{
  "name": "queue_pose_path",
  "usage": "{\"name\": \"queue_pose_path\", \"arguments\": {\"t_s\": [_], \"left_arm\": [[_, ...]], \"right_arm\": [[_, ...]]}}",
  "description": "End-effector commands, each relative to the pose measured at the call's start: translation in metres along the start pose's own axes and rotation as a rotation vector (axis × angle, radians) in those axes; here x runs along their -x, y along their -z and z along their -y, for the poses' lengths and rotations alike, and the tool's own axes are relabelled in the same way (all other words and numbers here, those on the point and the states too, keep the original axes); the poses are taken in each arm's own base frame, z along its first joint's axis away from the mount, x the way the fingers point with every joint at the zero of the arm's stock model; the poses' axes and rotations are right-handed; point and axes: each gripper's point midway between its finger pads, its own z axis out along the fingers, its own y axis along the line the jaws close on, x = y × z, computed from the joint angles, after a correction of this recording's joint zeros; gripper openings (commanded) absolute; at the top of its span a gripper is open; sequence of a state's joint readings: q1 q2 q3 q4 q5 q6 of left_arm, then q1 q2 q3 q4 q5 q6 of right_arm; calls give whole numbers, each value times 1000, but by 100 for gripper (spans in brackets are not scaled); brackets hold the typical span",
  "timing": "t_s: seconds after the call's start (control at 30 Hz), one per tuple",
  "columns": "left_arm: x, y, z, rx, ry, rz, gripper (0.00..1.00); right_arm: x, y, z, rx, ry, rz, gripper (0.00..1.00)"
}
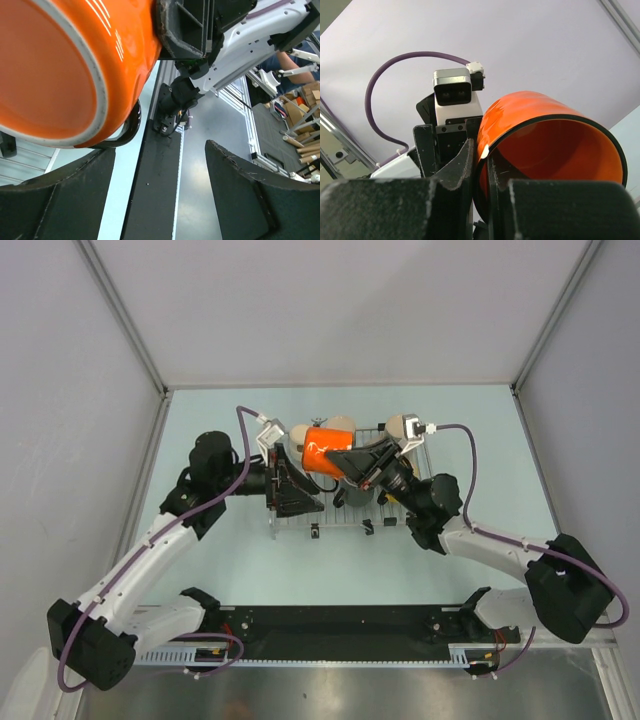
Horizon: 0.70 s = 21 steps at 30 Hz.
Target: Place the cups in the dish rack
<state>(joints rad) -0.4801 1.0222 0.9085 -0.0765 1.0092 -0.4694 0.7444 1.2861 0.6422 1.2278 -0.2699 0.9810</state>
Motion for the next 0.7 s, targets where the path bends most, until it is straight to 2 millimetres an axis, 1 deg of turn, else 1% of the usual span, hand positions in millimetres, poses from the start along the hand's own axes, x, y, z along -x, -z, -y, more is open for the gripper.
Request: {"name": "queue_pose_path", "arguments": {"t_s": [0.0, 0.07, 0.13, 0.3, 0.37, 0.5, 0.53, 0.57, 0.6, 0.63, 0.67], "left_arm": [[9, -4, -4, 12, -32, 37, 78], [9, -5, -5, 12, -18, 33, 78], [12, -5, -3, 9, -14, 39, 78], [20, -4, -1, 26, -36, 65, 77], [23, -3, -3, 46, -41, 70, 73], [29, -2, 0, 53, -61, 84, 72], [31, 0, 2, 60, -67, 94, 69], [34, 2, 2, 67, -75, 107, 64], [39, 3, 2, 81, -83, 125, 58], [42, 5, 4, 87, -89, 140, 49], [48, 8, 4, 95, -88, 160, 47]], "right_arm": [[47, -4, -107, 401, 86, 180, 0], [44, -6, -109, 408, 87, 176, 0], [38, -8, -111, 416, 77, 161, 0], [22, -20, -106, 425, 25, 110, 0], [12, -22, -109, 436, 2, 89, 0], [-2, -19, -108, 422, -13, 71, 0], [-6, -17, -105, 410, -20, 66, 0], [-10, -16, -107, 412, -27, 62, 0], [-13, -16, -105, 405, -29, 63, 0], [-18, -14, -103, 395, -33, 55, 0], [-24, -13, -106, 400, -42, 45, 0]]}}
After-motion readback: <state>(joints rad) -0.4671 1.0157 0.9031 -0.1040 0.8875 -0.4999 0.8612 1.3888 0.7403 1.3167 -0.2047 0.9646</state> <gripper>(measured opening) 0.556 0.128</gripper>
